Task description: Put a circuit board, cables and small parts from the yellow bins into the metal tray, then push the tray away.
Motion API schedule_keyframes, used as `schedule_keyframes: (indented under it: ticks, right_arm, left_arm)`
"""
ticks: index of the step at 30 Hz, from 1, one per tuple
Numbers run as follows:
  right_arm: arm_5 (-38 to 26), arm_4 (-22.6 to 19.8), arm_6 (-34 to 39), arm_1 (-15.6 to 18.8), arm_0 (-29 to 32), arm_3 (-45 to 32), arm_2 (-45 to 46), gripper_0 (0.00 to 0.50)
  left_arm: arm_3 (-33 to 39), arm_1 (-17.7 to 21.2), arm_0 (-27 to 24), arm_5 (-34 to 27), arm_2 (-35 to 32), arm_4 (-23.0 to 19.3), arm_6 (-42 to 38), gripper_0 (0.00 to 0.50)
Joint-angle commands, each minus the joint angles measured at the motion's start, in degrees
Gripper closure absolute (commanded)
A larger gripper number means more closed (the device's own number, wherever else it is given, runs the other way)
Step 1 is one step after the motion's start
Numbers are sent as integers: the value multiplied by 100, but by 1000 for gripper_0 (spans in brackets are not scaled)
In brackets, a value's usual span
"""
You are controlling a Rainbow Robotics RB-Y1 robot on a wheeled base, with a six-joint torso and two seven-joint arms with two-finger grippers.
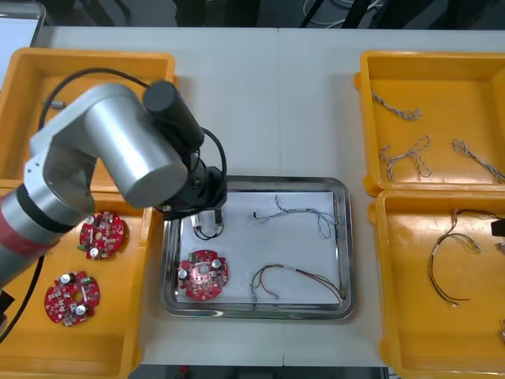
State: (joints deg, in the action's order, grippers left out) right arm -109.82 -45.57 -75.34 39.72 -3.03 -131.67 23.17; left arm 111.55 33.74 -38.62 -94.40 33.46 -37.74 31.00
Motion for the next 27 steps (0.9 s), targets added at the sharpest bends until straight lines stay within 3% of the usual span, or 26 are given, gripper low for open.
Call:
schedule_keyframes:
  ticks: [1,7,15,22,27]
  right_arm:
    - [-18,-260,37,282,66,-166,4,0]
    - [-18,-708,37,651,-13,-280,-242,0]
    - [-18,-813,37,950,-435,-764,-1007,0]
    - [-18,-1042,-34,1002,-1059,-1054,-1904,0]
    - [14,-1095,-69,1002,-1569,-1168,-2651,0]
  left_arm:
    - [420,344,-128,-509,-682,-506,-253,0]
    - [517,651,-348,-1107,-1438,-1297,-77,0]
    - [499,1416,-418,-1256,-1913,-2132,442,0]
    - [420,2181,-400,-1397,-2273,-2826,653,0]
    - [68,2479,-365,-1560,-2598,-3160,1162,0]
